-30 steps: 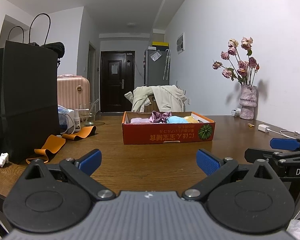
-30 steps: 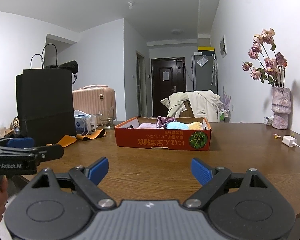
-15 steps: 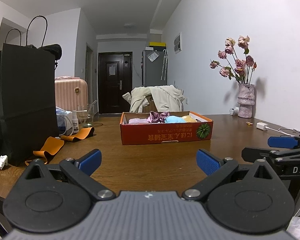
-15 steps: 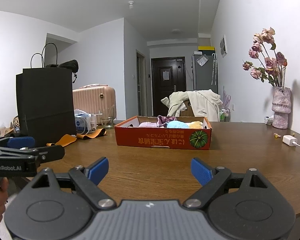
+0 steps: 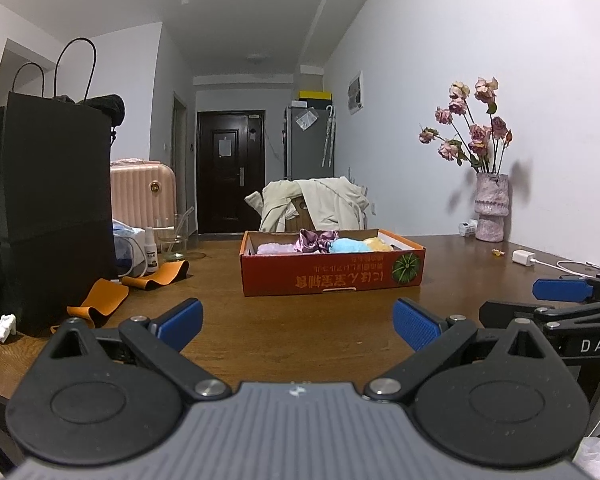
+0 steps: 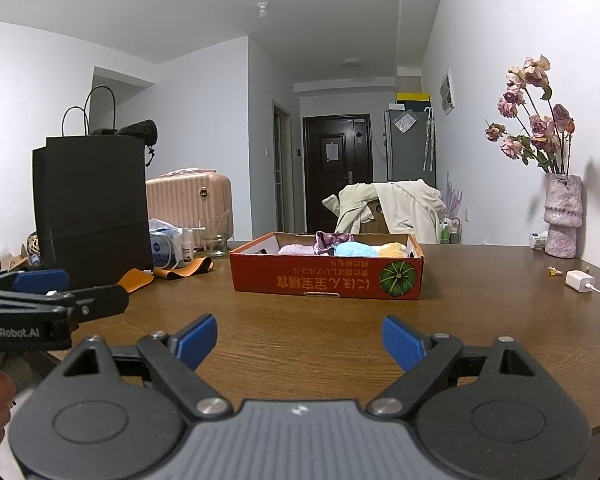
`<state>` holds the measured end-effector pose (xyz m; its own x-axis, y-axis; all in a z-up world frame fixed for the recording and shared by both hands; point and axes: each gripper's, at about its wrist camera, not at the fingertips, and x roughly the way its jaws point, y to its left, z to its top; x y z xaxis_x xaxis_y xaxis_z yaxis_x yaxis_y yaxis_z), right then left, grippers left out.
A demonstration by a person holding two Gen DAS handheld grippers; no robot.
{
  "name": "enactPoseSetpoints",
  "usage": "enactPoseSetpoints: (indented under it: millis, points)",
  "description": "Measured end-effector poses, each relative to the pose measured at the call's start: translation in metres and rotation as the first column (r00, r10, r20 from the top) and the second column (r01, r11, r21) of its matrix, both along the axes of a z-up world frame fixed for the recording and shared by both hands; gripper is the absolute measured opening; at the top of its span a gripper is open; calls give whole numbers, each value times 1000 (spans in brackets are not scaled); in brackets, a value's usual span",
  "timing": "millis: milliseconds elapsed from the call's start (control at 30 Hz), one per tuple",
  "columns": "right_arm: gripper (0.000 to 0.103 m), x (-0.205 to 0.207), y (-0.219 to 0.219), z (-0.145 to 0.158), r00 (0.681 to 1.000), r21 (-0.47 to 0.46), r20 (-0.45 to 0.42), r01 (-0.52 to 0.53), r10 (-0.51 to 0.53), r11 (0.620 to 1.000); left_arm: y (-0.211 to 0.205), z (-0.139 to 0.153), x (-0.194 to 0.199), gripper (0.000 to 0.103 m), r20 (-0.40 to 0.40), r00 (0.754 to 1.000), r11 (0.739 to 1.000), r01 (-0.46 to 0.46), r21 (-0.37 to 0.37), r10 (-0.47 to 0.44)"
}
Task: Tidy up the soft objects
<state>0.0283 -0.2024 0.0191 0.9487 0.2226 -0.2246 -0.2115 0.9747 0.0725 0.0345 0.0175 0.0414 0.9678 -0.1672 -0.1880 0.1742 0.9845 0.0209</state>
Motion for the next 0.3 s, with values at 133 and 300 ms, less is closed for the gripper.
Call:
enactPoseSetpoints:
  millis: [133, 300]
  points:
    - [90, -1, 0, 0, 1000, 0, 0, -1, 1, 1000, -1, 0, -2, 103, 12, 1000, 1000, 0, 2, 0]
    - [90, -2, 1, 0, 1000, 2, 4, -3, 3, 1000, 0, 1, -4, 103, 30, 1000, 1000, -6, -10, 6]
